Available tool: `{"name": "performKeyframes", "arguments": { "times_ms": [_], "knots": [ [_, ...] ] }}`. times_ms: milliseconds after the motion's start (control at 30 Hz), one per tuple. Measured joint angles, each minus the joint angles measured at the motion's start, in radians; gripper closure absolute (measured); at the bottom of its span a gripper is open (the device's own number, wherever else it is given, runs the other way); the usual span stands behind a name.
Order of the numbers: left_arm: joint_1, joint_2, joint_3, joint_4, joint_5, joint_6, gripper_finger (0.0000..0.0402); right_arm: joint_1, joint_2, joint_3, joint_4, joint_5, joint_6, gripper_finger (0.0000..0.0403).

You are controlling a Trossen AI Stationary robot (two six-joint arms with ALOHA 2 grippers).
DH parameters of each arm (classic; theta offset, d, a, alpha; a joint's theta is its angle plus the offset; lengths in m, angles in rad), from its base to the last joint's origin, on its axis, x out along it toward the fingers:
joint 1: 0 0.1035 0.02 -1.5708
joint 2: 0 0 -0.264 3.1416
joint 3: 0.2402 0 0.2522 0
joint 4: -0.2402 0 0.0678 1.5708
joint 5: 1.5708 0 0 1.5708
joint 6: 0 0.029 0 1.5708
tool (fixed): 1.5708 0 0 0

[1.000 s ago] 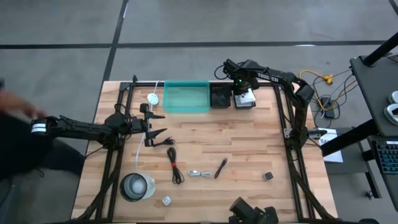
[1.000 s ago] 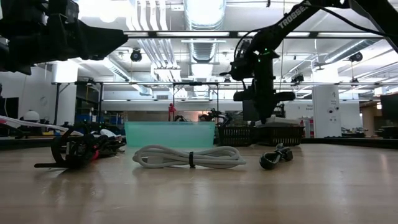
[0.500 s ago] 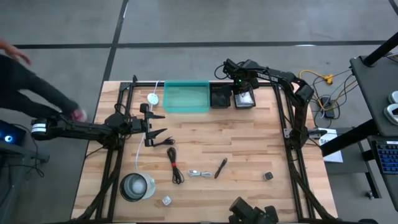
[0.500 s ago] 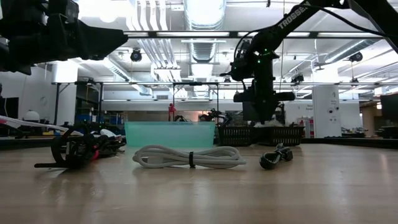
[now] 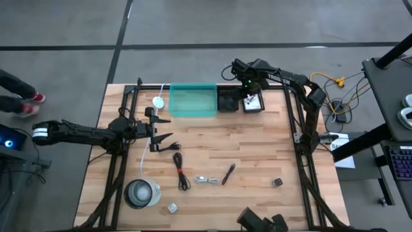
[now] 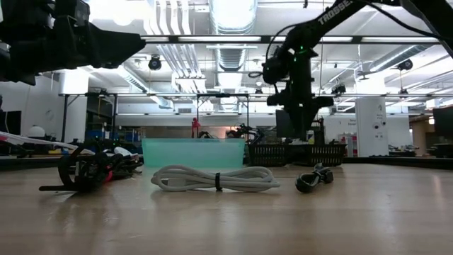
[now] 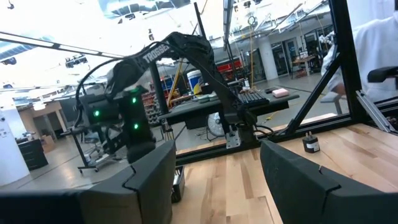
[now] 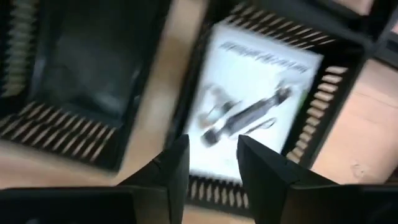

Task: Pick and place items into bin
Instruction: Put the black charger adapter into the left black bin

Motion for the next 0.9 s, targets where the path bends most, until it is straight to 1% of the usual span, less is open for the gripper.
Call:
{"name": "performKeyframes", "arguments": {
  "times_ms": [67,233,400,533,733,833,900],
  "knots": [
    [0.000,0.000,0.000,0.000,0.000,0.000,0.0183,0.020,-0.026,0.002,-0.017,-0.026,-0.027,0.0274],
    [0.000,0.000,0.000,0.000,0.000,0.000,0.0183,0.102,-0.113,0.003,-0.081,-0.030,-0.073,0.0270],
    [0.000,0.000,0.000,0.000,0.000,0.000,0.0183,0.246,-0.206,0.004,-0.133,-0.029,-0.133,0.0269],
    [0.000,0.000,0.000,0.000,0.000,0.000,0.0183,0.401,-0.267,0.004,-0.197,-0.030,-0.186,0.0269],
    [0.000,0.000,0.000,0.000,0.000,0.000,0.0183,0.690,-0.327,0.004,-0.244,-0.037,-0.215,0.0268],
    [0.000,0.000,0.000,0.000,0.000,0.000,0.0183,0.838,-0.336,0.003,-0.243,-0.029,-0.192,0.0267],
    [0.000,0.000,0.000,0.001,0.000,0.000,0.0183,0.925,-0.333,0.003,-0.236,-0.004,-0.128,0.0263]
  ]
}}
